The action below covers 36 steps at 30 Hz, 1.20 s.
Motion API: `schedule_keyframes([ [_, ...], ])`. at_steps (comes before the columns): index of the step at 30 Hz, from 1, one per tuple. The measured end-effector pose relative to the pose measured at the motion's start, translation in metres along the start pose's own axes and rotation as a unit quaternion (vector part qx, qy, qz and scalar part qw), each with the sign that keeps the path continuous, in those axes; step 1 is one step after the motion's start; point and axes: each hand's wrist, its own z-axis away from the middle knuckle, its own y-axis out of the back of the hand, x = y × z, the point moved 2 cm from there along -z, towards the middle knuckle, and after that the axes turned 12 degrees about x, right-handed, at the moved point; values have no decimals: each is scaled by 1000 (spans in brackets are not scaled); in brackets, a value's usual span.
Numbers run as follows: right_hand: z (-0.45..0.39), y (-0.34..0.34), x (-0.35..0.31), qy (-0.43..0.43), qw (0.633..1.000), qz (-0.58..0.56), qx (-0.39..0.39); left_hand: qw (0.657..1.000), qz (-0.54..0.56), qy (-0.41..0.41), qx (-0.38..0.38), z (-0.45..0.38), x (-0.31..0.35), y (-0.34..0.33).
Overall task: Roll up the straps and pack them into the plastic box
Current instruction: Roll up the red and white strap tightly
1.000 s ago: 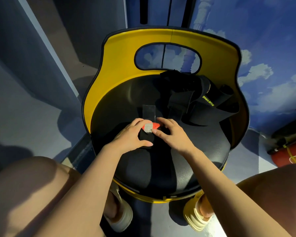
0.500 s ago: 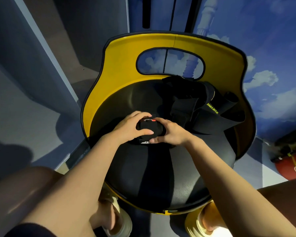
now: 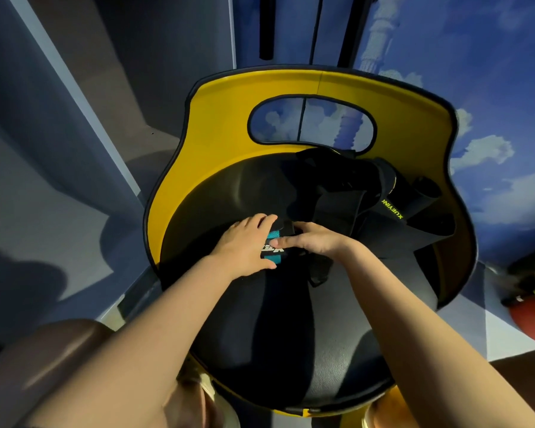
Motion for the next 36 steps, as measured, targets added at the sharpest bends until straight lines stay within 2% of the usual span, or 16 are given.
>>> schedule_keyframes([
  [4, 3, -6, 4, 8, 998, -59, 32, 988, 139, 66, 12, 1, -11, 0],
  [10, 7, -22, 2, 46, 980, -177, 78, 946, 288, 140, 48, 8, -23, -1],
  [14, 6, -35, 4, 95, 957, -251, 114, 893, 392, 212, 61, 13, -31, -4],
  [16, 8, -37, 5, 106, 953, -266, 99, 861, 441, 247, 58, 16, -35, -4],
  [18, 10, -37, 4, 122, 956, -257, 77, 846, 464, 259, 46, 19, -40, -3],
  [20, 8, -39, 0, 143, 955, -251, 72, 853, 456, 248, 46, 21, -45, -1],
  [26, -3, -53, -19, 155, 946, -256, 121, 898, 380, 200, 99, 20, -68, 18],
  [28, -10, -55, -28, 173, 948, -226, 141, 902, 367, 199, 107, 18, -80, 22],
  [32, -29, -64, -51, 206, 958, -107, 170, 935, 283, 202, 76, 10, -102, 33],
  [36, -42, -85, -66, 210, 955, -92, 187, 968, 173, 179, 27, -1, -119, 46],
])
